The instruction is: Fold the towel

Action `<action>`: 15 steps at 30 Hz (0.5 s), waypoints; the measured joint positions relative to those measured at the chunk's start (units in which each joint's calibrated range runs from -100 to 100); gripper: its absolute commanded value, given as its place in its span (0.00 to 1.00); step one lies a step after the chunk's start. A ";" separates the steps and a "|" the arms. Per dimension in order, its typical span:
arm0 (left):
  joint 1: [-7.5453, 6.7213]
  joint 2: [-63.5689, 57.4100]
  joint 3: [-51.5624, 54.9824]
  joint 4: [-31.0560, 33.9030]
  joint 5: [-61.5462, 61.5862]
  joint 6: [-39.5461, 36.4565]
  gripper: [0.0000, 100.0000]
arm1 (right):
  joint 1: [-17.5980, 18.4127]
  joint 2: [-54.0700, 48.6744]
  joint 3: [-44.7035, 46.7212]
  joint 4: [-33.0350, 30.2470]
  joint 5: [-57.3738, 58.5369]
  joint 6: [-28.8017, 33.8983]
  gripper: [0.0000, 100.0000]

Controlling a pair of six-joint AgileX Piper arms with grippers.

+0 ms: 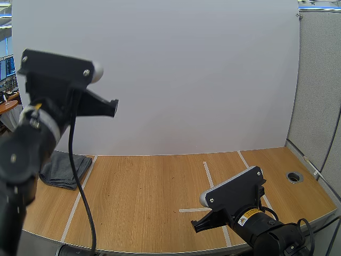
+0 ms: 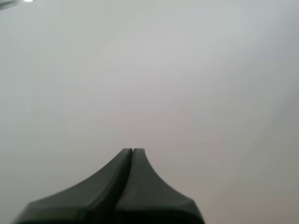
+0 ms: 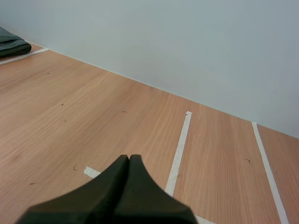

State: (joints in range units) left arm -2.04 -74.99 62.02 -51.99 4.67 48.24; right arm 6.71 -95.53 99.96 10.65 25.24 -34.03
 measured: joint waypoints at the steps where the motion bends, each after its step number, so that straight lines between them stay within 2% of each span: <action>1: 0.00 -2.76 1.70 0.51 -1.52 -1.47 0.00 | 0.00 0.00 0.00 0.00 0.00 0.00 0.00; 2: 0.00 -4.77 2.69 1.47 -2.73 -2.52 0.00 | 0.00 0.00 0.00 0.00 0.00 0.00 0.00; 3: 0.00 -7.16 4.13 4.21 -4.67 -6.69 0.00 | 0.00 0.00 0.00 0.00 0.00 0.00 0.00; 5: 0.00 -10.64 6.24 12.27 -6.12 -14.91 0.00 | 0.00 0.00 0.00 0.00 0.00 0.00 0.00; 6: 0.00 -12.43 7.24 18.89 -6.40 -24.80 0.00 | 0.00 0.00 0.00 0.00 0.00 0.00 0.00; 7: 0.00 -13.47 7.58 21.00 -6.40 -27.10 0.00 | 0.00 0.00 0.00 0.00 0.00 0.00 0.00; 10: 0.00 -18.03 8.19 39.49 -0.82 -44.27 0.00 | 0.00 0.00 0.00 0.00 0.00 0.00 0.00; 13: 0.00 -20.90 8.46 51.60 9.31 -53.60 0.00 | 0.00 0.00 0.00 0.00 0.00 0.00 0.00; 15: 0.00 -21.19 8.46 53.58 14.57 -55.06 0.00 | 0.00 0.00 0.00 0.00 0.00 0.00 0.00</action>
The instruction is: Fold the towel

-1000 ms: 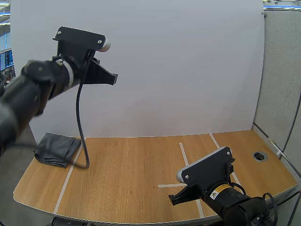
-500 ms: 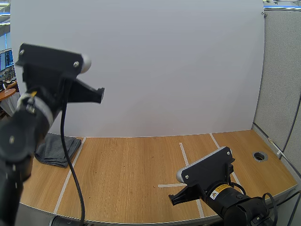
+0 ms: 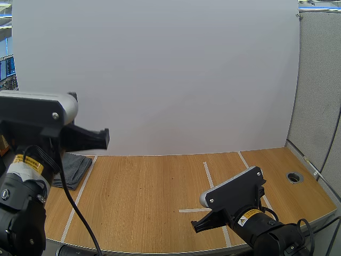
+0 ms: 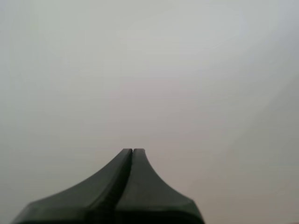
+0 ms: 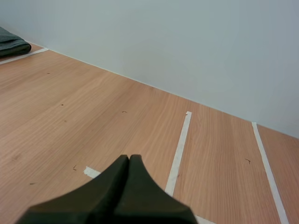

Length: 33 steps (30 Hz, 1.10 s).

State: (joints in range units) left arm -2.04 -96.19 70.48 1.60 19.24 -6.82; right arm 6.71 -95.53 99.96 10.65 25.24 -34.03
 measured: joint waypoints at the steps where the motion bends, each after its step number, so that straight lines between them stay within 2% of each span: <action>1: 0.00 0.00 0.02 0.60 1.74 -0.63 0.00 | 0.00 0.00 0.00 0.00 0.00 0.00 0.00; 7: 0.18 -0.15 0.14 1.80 4.92 -4.43 0.00 | 0.00 0.00 0.00 0.00 0.00 0.00 0.00; 10: 0.92 -0.15 0.14 2.19 5.94 -4.81 0.00 | 0.00 0.00 0.00 0.00 0.00 0.00 0.00; 13: 1.98 -0.59 0.40 2.19 7.37 -5.81 0.00 | 0.00 0.00 0.00 0.00 0.00 0.00 0.00; 15: 4.20 -2.95 3.13 2.08 7.32 -9.89 0.00 | 0.00 0.00 0.00 0.00 0.00 0.00 0.00; 17: 5.34 -3.55 9.80 2.52 3.71 -11.50 0.00 | 0.00 -0.04 0.00 0.00 0.00 0.00 0.00; 22: 5.33 -3.55 14.58 2.85 -1.06 -11.11 0.00 | 0.00 -0.14 0.00 0.00 0.03 0.00 0.00; 26: 5.33 -3.55 23.79 3.06 -8.39 -10.02 0.00 | 0.00 -0.14 0.00 0.00 0.19 0.00 0.00; 33: 5.17 -3.55 29.19 3.13 -10.25 -9.73 0.00 | 0.00 -0.14 0.00 0.00 0.19 0.00 0.00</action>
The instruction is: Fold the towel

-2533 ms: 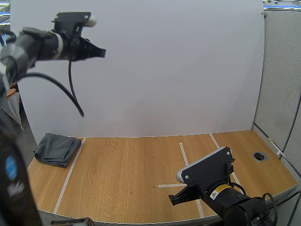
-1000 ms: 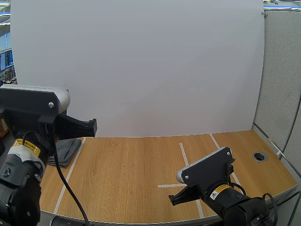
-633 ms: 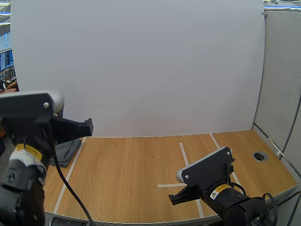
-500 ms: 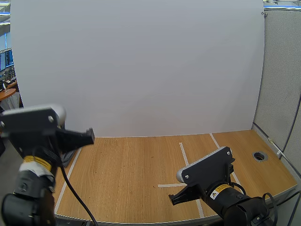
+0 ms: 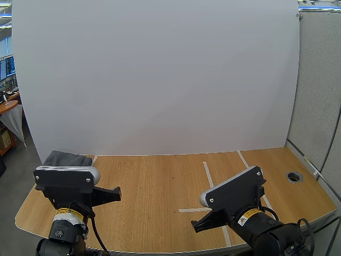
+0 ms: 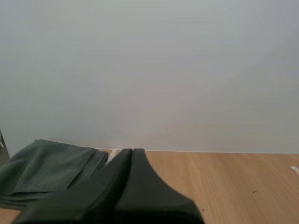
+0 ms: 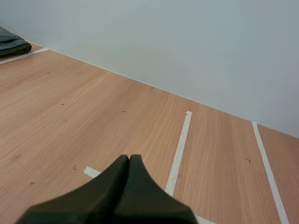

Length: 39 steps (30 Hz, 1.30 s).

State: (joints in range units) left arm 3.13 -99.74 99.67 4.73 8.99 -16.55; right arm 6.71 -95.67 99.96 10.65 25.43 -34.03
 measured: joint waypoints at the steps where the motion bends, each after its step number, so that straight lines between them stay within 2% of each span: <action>1: -0.24 0.00 0.10 -0.11 0.63 0.00 0.00 | 0.00 0.00 0.00 0.00 0.00 0.00 0.00; 4: -1.79 0.00 0.10 -0.33 7.24 -0.96 0.00 | 0.00 0.00 0.00 0.00 0.00 0.00 0.00; 6: -2.27 0.00 0.10 -0.33 10.61 -1.07 0.00 | 0.00 0.00 0.00 0.00 0.00 0.00 0.00; 7: -2.66 0.00 0.10 -0.33 17.83 -1.17 0.00 | 0.00 0.00 0.00 0.00 0.00 0.00 0.00; 10: -2.66 0.00 0.26 -0.33 21.32 -1.40 0.00 | 0.00 0.00 0.00 0.00 0.00 0.00 0.00; 25: -2.66 0.00 0.26 -0.33 21.69 -1.63 0.00 | 0.00 0.00 0.00 0.00 0.00 0.00 0.00; 27: -2.66 0.00 0.26 -0.33 21.69 -1.63 0.00 | -0.54 -0.80 0.00 0.00 0.18 0.00 0.00; 34: -2.66 0.00 0.26 -0.33 21.69 -1.63 0.00 | -7.05 -3.83 0.00 0.00 0.18 -0.08 0.00; 39: -2.66 0.00 0.26 -0.33 21.69 -1.63 0.00 | -7.87 -3.88 0.00 0.00 0.18 -0.08 0.00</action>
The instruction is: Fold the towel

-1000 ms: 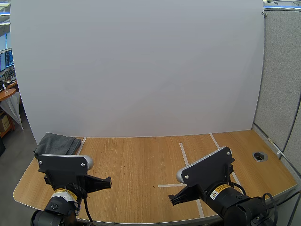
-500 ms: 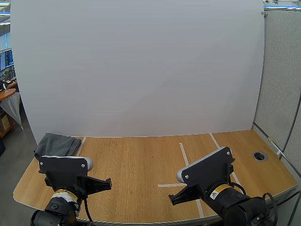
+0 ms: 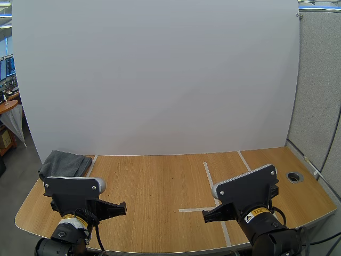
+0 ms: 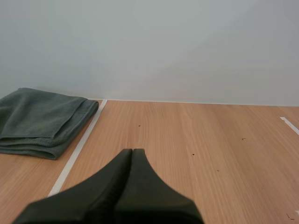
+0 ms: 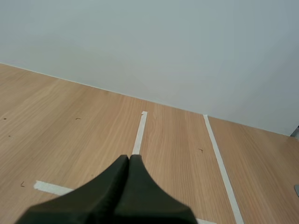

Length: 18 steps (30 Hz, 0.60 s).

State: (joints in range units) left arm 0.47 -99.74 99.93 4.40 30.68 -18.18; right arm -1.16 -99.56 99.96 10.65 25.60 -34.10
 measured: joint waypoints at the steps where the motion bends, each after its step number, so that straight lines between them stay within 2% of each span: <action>1: 0.00 0.00 0.00 0.00 0.00 0.00 0.00 | 0.00 0.00 0.00 0.00 0.00 0.00 0.00; 11: 0.00 0.00 0.00 0.00 0.00 0.00 0.00 | -0.06 0.00 0.00 0.17 0.00 0.00 0.00; 18: 0.00 0.00 0.00 0.00 0.00 0.00 0.00 | -0.06 0.00 0.00 4.43 1.33 0.65 0.00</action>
State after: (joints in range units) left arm 0.47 -99.74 99.93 4.40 30.68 -18.18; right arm -1.22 -99.56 99.96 15.08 26.94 -33.45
